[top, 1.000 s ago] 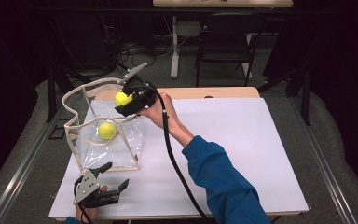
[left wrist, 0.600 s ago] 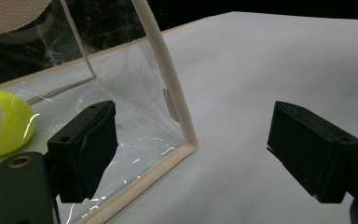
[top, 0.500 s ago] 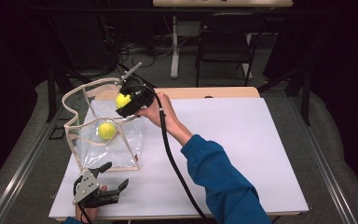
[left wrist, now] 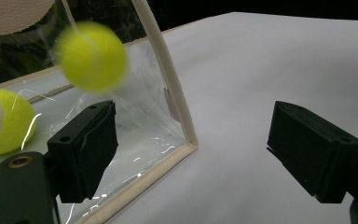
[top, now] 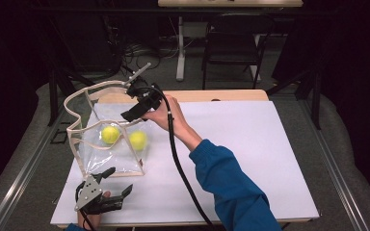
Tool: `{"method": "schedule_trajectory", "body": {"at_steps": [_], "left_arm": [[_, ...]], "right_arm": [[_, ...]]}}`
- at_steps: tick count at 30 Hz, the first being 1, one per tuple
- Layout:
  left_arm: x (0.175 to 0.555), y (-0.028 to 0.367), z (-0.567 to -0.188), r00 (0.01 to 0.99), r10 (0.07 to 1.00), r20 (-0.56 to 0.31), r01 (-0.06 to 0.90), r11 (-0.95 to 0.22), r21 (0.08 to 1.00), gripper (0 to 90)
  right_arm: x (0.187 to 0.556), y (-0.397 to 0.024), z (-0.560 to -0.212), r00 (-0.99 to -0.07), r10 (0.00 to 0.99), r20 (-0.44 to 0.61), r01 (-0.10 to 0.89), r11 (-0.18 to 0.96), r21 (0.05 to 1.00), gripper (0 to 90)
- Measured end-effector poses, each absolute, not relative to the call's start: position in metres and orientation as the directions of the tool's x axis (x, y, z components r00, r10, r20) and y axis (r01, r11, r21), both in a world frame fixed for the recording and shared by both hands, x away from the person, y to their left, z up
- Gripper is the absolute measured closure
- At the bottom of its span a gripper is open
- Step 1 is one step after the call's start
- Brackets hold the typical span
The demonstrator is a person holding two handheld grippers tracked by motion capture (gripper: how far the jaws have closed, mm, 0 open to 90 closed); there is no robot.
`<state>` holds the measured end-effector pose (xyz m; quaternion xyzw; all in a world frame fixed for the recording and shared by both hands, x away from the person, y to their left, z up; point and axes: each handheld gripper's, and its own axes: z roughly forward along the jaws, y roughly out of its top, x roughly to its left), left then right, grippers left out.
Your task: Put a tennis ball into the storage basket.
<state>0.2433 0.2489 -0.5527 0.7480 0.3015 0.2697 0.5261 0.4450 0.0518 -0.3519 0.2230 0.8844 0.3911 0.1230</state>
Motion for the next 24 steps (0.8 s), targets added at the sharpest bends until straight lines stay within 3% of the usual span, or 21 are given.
{"method": "schedule_trajectory", "body": {"at_steps": [5,24], "left_arm": [[0.244,0.249,-0.553,0.671,0.736,0.085,0.167,-0.262,0.95,15.8],[0.244,0.248,-0.553,0.669,0.738,0.087,0.169,-0.264,0.95,15.8]], "right_arm": [[0.439,0.041,-0.344,-0.878,0.478,-0.021,0.286,0.559,0.778,2.6],[0.425,-0.007,-0.341,-0.887,0.462,0.006,0.288,0.543,0.789,2.3]]}}
